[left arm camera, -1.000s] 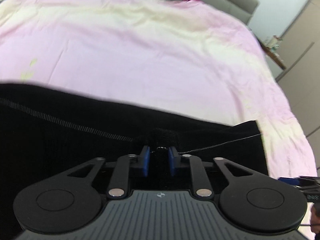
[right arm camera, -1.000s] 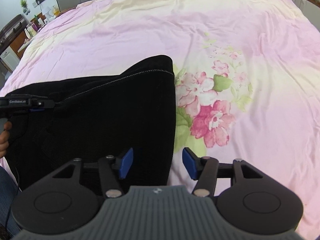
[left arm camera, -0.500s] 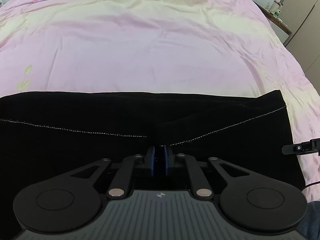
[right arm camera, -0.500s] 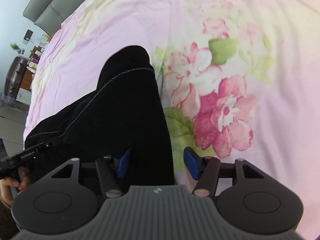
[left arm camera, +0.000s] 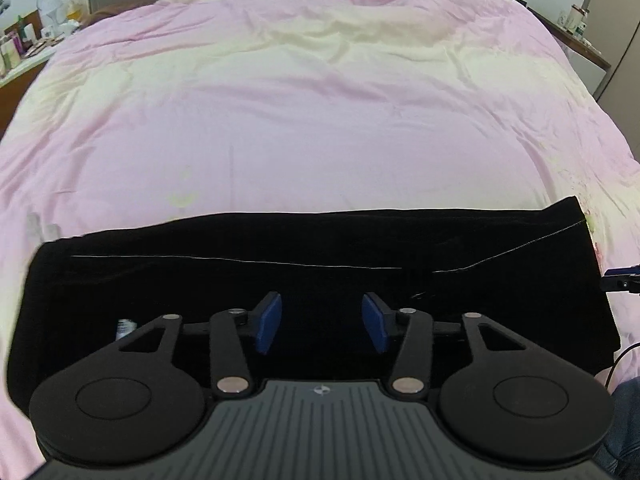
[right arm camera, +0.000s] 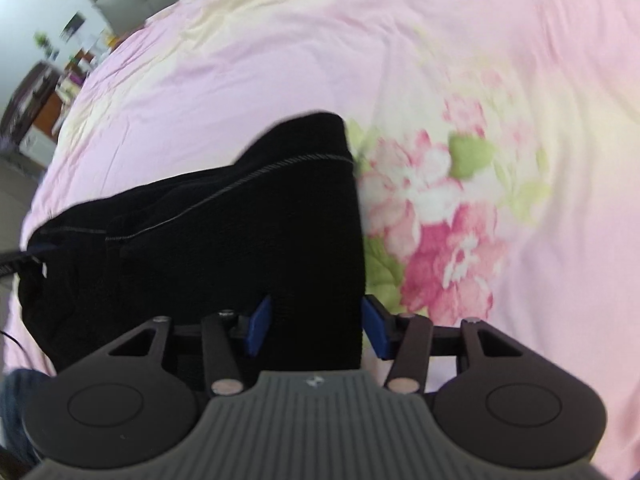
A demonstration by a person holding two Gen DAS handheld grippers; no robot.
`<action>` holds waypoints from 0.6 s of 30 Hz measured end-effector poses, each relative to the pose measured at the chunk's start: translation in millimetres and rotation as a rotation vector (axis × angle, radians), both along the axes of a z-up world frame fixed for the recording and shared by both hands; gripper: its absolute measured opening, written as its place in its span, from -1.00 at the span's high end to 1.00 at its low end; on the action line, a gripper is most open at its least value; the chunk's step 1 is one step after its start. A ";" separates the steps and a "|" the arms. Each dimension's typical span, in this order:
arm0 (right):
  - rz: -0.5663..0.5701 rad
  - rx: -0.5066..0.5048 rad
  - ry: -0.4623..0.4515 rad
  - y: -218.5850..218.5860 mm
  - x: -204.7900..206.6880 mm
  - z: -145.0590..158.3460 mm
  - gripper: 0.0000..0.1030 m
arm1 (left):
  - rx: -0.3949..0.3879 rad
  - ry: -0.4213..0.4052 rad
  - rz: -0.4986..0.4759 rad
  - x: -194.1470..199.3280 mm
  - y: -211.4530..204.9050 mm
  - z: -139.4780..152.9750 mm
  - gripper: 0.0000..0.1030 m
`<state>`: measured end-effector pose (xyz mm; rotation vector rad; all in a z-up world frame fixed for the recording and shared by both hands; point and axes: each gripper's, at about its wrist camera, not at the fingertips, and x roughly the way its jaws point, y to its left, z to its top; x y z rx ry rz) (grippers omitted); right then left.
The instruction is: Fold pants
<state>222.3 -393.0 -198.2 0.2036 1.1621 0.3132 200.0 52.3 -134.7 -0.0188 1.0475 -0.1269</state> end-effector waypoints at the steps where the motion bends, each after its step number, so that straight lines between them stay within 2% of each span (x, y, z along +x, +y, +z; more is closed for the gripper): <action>1: 0.047 -0.032 -0.037 9.9 -5.1 7.6 0.07 | 0.023 -0.003 0.009 -4.3 13.2 8.0 -0.20; 5: 0.253 -0.119 -0.139 60.9 -15.8 35.8 0.08 | 0.116 -0.004 0.058 -20.5 68.3 31.6 -0.41; 6: 0.300 -0.128 -0.151 73.6 -17.4 39.9 0.08 | 0.126 0.001 0.076 -23.9 83.1 34.3 -0.52; 8: 0.388 -0.149 -0.171 99.5 -19.8 44.9 0.10 | 0.120 0.014 0.128 -31.5 113.3 37.0 -0.61; 12: 0.547 -0.203 -0.209 152.5 -18.2 41.7 0.10 | 0.027 0.025 0.289 -50.6 174.0 26.0 -0.69; 15: 0.671 -0.269 -0.222 189.5 -14.6 32.5 0.10 | -0.072 0.038 0.393 -64.4 209.9 4.0 -0.70; 18: 0.835 -0.351 -0.245 221.9 -13.6 20.9 0.10 | -0.122 0.059 0.470 -74.0 229.9 -19.6 -0.70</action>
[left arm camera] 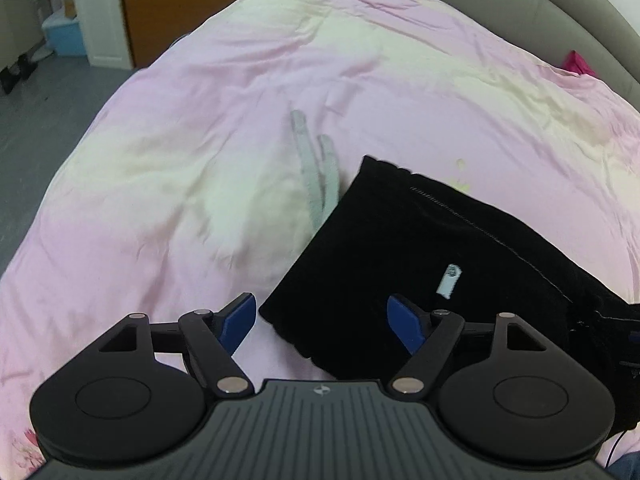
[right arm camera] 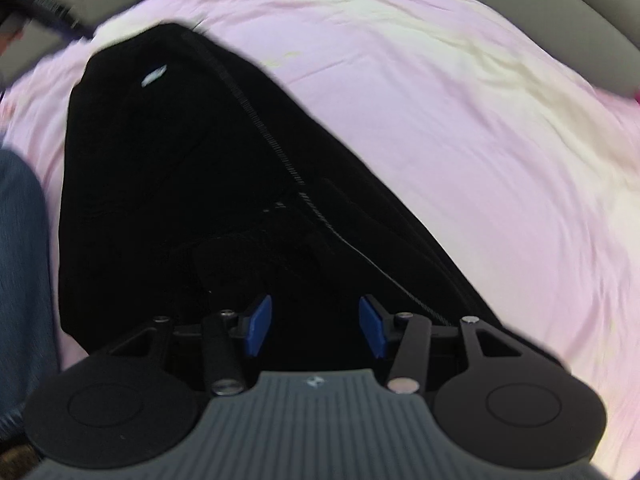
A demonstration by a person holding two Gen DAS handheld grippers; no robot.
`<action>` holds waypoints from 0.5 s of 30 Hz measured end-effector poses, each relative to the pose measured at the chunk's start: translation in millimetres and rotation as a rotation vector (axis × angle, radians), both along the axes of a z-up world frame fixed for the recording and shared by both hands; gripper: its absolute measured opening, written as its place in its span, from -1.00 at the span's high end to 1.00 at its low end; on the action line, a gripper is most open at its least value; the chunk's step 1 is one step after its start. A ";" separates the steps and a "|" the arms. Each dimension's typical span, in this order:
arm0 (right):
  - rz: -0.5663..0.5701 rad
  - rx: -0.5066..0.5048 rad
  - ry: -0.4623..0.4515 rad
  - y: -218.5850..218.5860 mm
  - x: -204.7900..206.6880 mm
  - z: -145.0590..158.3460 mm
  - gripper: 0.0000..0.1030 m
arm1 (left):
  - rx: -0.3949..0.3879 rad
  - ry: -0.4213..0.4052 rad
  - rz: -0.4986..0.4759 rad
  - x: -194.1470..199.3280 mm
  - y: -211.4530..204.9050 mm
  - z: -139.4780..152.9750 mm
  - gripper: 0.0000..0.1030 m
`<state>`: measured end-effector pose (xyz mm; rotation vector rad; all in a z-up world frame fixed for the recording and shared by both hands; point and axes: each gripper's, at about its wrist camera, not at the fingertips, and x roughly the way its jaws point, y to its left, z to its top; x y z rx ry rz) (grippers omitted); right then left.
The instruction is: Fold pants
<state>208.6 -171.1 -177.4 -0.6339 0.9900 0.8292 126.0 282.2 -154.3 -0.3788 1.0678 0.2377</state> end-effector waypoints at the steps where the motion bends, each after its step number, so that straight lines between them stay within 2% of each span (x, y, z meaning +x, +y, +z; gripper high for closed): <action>1: 0.044 -0.025 -0.004 8.2 0.0 -2.6 0.10 | -0.021 -0.009 0.026 -4.9 4.8 -6.2 -0.70; 5: 0.186 -0.127 -0.003 38.9 3.1 -14.5 0.13 | -0.177 -0.036 0.114 -21.1 20.9 -34.8 -0.70; 12: 0.342 -0.262 0.070 72.2 13.2 -52.4 0.16 | -0.397 -0.116 0.225 -16.5 37.3 -80.1 -0.72; 13: 0.338 -0.263 0.090 73.7 16.8 -55.6 0.16 | -0.417 -0.124 0.239 -14.8 37.8 -84.8 -0.70; 15: 0.321 -0.255 0.128 74.1 24.5 -59.4 0.15 | -0.450 -0.146 0.263 -11.9 36.7 -91.8 -0.41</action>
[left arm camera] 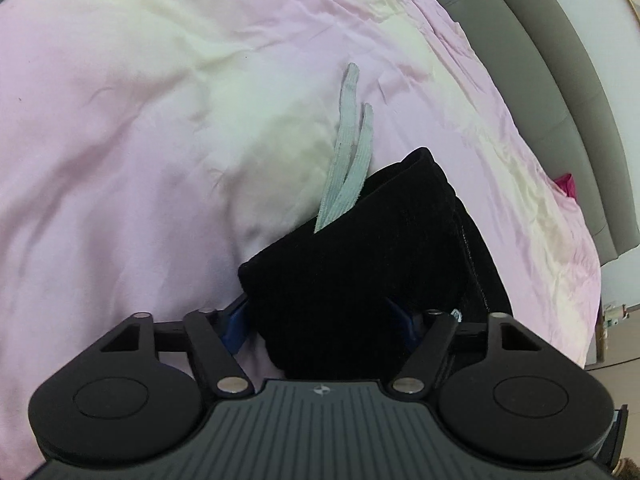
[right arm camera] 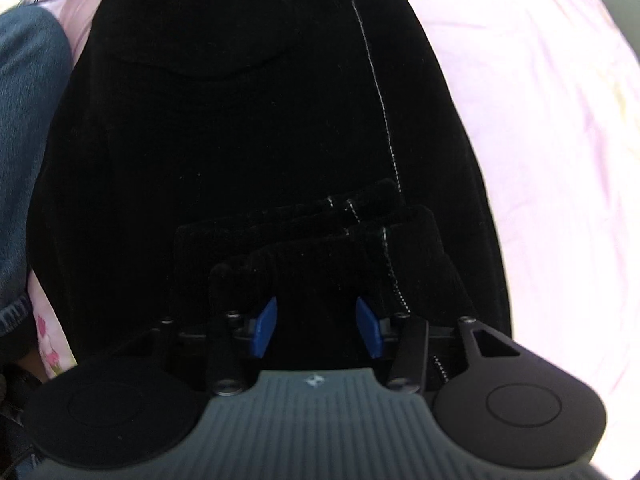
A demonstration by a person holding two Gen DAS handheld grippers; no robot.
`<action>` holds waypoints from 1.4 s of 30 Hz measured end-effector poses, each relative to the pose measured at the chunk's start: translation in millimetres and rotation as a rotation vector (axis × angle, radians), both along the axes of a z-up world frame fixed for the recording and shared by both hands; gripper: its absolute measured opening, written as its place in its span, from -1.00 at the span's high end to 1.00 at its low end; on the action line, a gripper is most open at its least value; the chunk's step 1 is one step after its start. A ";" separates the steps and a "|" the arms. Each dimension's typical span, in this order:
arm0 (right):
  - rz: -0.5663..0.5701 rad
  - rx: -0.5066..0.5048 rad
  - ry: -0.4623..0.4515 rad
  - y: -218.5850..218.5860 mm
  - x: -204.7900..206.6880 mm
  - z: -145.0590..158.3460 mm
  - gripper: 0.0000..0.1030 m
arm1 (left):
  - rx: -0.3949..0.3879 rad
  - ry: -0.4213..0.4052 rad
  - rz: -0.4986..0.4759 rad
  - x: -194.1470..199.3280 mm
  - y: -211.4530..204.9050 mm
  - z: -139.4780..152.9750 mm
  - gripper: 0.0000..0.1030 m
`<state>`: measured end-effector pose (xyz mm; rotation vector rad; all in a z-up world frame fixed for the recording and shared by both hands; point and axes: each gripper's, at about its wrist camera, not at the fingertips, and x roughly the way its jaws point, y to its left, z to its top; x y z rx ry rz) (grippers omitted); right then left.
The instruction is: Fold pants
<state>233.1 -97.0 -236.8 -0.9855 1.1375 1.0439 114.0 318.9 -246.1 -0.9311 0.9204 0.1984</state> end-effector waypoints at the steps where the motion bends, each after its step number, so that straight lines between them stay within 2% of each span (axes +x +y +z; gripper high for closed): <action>1: -0.011 0.005 0.018 -0.9 4.0 -1.8 0.15 | 0.004 0.004 0.020 0.7 -1.1 -0.9 -0.37; 4: -0.040 0.022 0.051 -3.7 11.1 -8.2 0.14 | 0.039 -0.011 0.041 -1.5 -5.3 6.5 -0.12; 6: -0.046 0.025 0.058 -4.6 12.9 -10.5 0.13 | 0.069 -0.044 0.038 -4.0 -9.4 22.6 0.10; 9: -0.048 0.024 0.053 -5.9 13.6 -7.2 0.14 | 0.106 -0.123 0.010 -5.7 -21.4 62.3 0.21; 12: -0.066 0.034 0.025 -10.0 9.4 1.1 0.17 | 0.186 -0.193 -0.063 -1.8 -49.4 111.7 0.25; 15: -0.152 0.084 -0.004 -24.1 -3.5 19.7 0.13 | 0.255 -0.264 -0.141 1.9 -87.2 158.9 0.29; 17: -0.227 0.140 -0.033 -45.9 -7.6 35.6 0.01 | 0.275 -0.313 -0.183 3.6 -114.6 186.4 0.32; 19: -0.304 0.194 -0.047 -69.6 -14.5 50.9 0.00 | 0.289 -0.354 -0.224 5.6 -144.7 210.8 0.34; 23: -0.442 0.257 -0.066 -124.5 -35.1 73.3 0.00 | 0.341 -0.416 -0.343 15.5 -218.1 253.3 0.37; 26: -0.530 0.277 -0.088 -166.0 -51.5 81.3 0.00 | 0.394 -0.450 -0.466 24.5 -286.4 271.0 0.37; 29: -0.620 0.313 -0.089 -208.0 -66.7 85.8 0.00 | 0.442 -0.465 -0.598 32.8 -357.5 268.8 0.38; 33: -0.719 0.351 -0.102 -256.9 -87.3 89.5 0.00 | 0.498 -0.431 -0.762 45.7 -451.2 236.6 0.39; 35: -0.760 0.366 -0.113 -279.8 -97.1 91.1 0.00 | 0.503 -0.395 -0.843 51.9 -493.8 207.9 0.39; 39: -0.822 0.386 -0.104 -313.3 -115.6 88.4 0.00 | 0.509 -0.254 -0.993 55.5 -560.5 131.3 0.39; 42: -0.852 0.376 -0.104 -329.3 -126.9 84.5 0.01 | 0.470 -0.166 -1.050 51.9 -576.1 88.2 0.30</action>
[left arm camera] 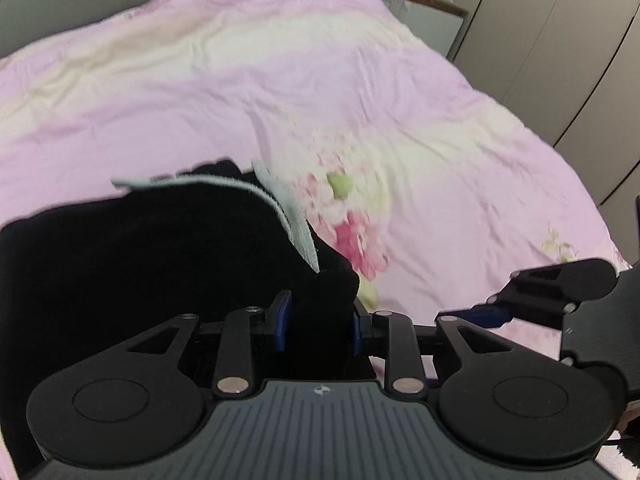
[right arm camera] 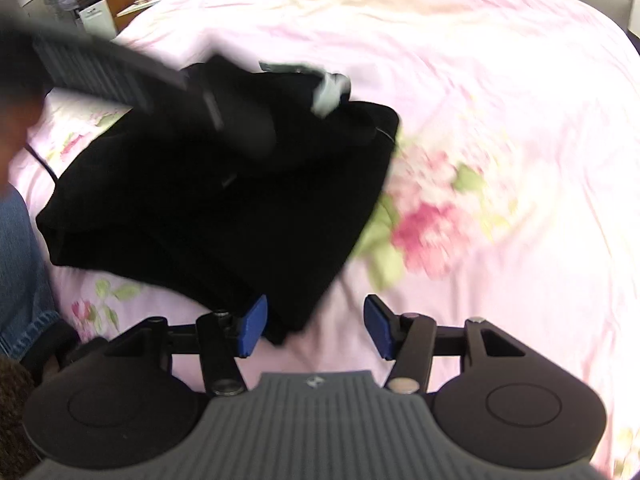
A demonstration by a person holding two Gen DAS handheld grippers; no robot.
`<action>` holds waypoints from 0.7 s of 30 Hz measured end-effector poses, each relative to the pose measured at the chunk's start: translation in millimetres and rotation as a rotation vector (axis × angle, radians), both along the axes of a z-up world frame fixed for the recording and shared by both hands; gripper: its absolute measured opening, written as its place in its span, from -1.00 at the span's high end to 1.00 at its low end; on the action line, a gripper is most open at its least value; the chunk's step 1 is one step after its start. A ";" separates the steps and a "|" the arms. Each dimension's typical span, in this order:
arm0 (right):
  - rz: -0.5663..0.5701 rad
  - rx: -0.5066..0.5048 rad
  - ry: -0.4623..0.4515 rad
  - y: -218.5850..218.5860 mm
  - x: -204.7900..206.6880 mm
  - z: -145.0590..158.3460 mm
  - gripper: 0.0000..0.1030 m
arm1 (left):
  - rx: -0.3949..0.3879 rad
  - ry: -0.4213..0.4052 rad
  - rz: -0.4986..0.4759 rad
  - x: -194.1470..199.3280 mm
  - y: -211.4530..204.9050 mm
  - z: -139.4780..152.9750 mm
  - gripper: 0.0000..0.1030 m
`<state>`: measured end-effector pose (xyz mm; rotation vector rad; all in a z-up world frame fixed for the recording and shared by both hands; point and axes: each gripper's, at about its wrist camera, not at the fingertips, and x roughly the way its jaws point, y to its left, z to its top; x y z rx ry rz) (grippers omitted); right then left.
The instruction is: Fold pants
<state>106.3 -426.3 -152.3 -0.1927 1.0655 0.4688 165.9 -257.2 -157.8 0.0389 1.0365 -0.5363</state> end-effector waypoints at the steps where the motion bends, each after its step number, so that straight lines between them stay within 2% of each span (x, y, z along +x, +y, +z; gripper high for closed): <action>1: -0.014 -0.003 0.006 -6.0 -2.6 -2.4 0.01 | -0.011 0.032 -0.005 1.1 -0.7 -7.5 0.27; 4: -0.052 0.012 0.034 -9.5 -8.7 -6.5 0.00 | -0.079 0.068 -0.008 -1.3 8.2 -7.2 0.03; 5: -0.059 0.017 0.040 -13.1 -8.1 -8.2 0.00 | -0.126 0.097 -0.012 0.6 12.0 -4.7 -0.17; 7: -0.078 0.017 0.048 -15.9 -3.8 -10.5 0.00 | -0.225 0.148 -0.008 5.4 19.3 2.0 -0.20; 8: -0.083 0.020 0.047 -16.3 -0.9 -7.7 0.00 | -0.250 0.154 -0.013 5.6 22.8 6.8 -0.21; 11: -0.093 0.043 0.032 -15.8 -3.9 -9.9 0.00 | -0.238 0.103 -0.015 -2.2 36.4 24.6 -0.23; 14: -0.109 0.088 0.002 -18.3 -6.7 9.2 0.00 | -0.179 0.036 -0.002 -11.3 63.3 39.2 -0.27; 18: -0.148 0.192 -0.016 -13.9 0.6 33.0 0.00 | 0.035 -0.079 0.008 -30.1 106.2 49.8 -0.37; 21: -0.167 0.290 0.010 -5.0 12.7 41.6 0.01 | 0.158 -0.091 0.040 -45.1 138.2 39.7 -0.46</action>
